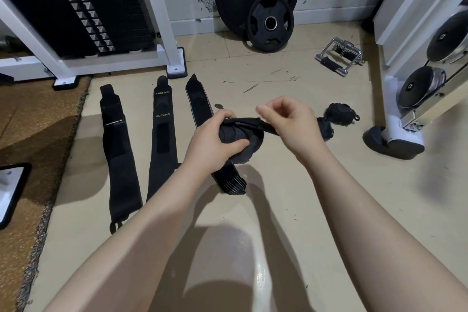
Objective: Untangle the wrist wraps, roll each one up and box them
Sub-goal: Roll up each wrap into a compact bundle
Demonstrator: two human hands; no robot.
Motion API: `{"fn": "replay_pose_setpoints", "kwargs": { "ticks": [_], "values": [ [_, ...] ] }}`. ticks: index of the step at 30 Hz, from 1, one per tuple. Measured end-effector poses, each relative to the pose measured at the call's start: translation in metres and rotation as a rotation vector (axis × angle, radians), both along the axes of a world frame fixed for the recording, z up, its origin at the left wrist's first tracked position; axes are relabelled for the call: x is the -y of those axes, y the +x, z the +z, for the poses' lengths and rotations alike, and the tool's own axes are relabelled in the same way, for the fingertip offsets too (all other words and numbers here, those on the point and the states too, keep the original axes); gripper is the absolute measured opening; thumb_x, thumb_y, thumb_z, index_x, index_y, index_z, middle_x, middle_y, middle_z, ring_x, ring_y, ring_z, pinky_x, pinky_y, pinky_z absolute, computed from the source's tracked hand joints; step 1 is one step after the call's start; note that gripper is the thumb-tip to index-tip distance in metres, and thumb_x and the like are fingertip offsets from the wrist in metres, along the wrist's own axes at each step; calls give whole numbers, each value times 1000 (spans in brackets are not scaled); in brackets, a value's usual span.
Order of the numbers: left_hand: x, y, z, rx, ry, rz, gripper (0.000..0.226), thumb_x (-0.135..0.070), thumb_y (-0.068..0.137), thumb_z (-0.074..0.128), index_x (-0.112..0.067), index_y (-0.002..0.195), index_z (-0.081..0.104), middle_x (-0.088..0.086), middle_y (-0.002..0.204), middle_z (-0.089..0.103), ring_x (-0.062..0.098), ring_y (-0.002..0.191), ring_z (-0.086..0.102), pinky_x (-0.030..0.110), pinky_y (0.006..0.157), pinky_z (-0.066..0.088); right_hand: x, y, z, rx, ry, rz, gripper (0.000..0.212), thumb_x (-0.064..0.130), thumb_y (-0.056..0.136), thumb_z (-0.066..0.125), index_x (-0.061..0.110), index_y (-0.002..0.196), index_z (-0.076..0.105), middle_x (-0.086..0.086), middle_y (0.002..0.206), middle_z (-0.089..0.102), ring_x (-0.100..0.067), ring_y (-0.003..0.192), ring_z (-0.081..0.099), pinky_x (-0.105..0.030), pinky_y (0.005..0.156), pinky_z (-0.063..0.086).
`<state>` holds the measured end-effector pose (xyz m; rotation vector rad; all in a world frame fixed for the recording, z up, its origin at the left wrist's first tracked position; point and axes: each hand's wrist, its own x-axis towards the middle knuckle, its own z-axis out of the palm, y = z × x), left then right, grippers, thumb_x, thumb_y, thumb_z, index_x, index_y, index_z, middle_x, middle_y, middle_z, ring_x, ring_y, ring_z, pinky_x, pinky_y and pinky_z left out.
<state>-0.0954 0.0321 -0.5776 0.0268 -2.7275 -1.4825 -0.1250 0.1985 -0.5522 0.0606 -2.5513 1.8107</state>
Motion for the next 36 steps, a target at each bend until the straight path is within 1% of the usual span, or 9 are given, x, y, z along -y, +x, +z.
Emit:
{"fn": "replay_pose_setpoints", "kwargs": {
  "ticks": [3, 6, 10, 15, 18, 23, 30, 34, 36],
  "values": [
    [6, -1, -1, 9, 23, 40, 38, -28, 73, 79, -31, 102, 53, -7, 96, 63, 17, 78, 56, 35, 66, 50, 2, 10, -9, 106, 36, 133, 28, 25, 75, 79, 18, 95, 61, 8, 85, 62, -4, 73, 56, -12, 64, 46],
    [10, -1, 3, 63, 61, 91, 45, -29, 77, 77, -29, 114, 51, -4, 101, 64, 15, 70, 54, 24, 48, 38, 4, 12, -21, 8, 173, 97, 15, 15, 81, 72, 17, 87, 59, 5, 79, 60, -12, 73, 53, -18, 64, 42],
    [6, 2, 1, 40, -42, 3, 55, -31, 78, 76, -25, 125, 47, -2, 115, 61, 19, 99, 60, 36, 78, 52, 12, 12, -15, 52, 135, 50, 13, 10, 90, 57, 10, 77, 56, 2, 66, 50, -12, 59, 41, -15, 50, 32],
    [10, 3, -8, -40, -509, 10, 53, -35, 87, 65, -25, 134, 43, -1, 129, 48, 29, 104, 56, 39, 79, 48, 9, 10, 8, 775, -677, 129, 19, 12, 85, 45, 15, 66, 41, 5, 48, 37, -9, 36, 32, -17, 38, 19],
    [21, 4, -12, -101, -603, 81, 51, -33, 88, 64, -24, 135, 44, 1, 131, 47, 32, 103, 57, 39, 77, 46, 12, 13, 20, 964, -937, 234, 14, 16, 72, 48, 13, 58, 47, 6, 50, 34, -7, 31, 28, -16, 39, 16],
    [45, -9, -1, -156, -153, 296, 38, -17, 83, 66, -28, 118, 57, 0, 114, 61, 23, 102, 57, 37, 84, 48, 30, 25, 29, 948, -701, 458, 34, 13, 88, 45, 16, 55, 53, 6, 52, 37, -5, 32, 29, -16, 41, 20],
    [28, -6, 18, 371, 813, 404, 27, 0, 95, 50, -24, 105, 59, 4, 93, 65, 20, 80, 64, 30, 49, 56, 32, 17, 3, 765, -142, 419, 20, 11, 95, 48, 18, 77, 52, 3, 58, 50, -11, 46, 57, -20, 53, 39],
    [21, -3, 20, 531, 1031, 284, 21, -2, 96, 51, -17, 107, 60, 11, 93, 69, 21, 69, 72, 35, 53, 59, 25, 18, -9, 752, -225, 357, 19, 8, 93, 50, 20, 89, 65, 4, 88, 68, -12, 83, 67, -24, 73, 50],
    [16, 0, 18, 608, 1116, 204, 24, -3, 96, 48, -10, 118, 57, 15, 95, 68, 22, 69, 72, 36, 58, 60, 20, 18, -11, 713, -298, 320, 21, 2, 90, 48, 14, 89, 65, -1, 90, 67, -11, 82, 68, -23, 73, 53]
  ]
}}
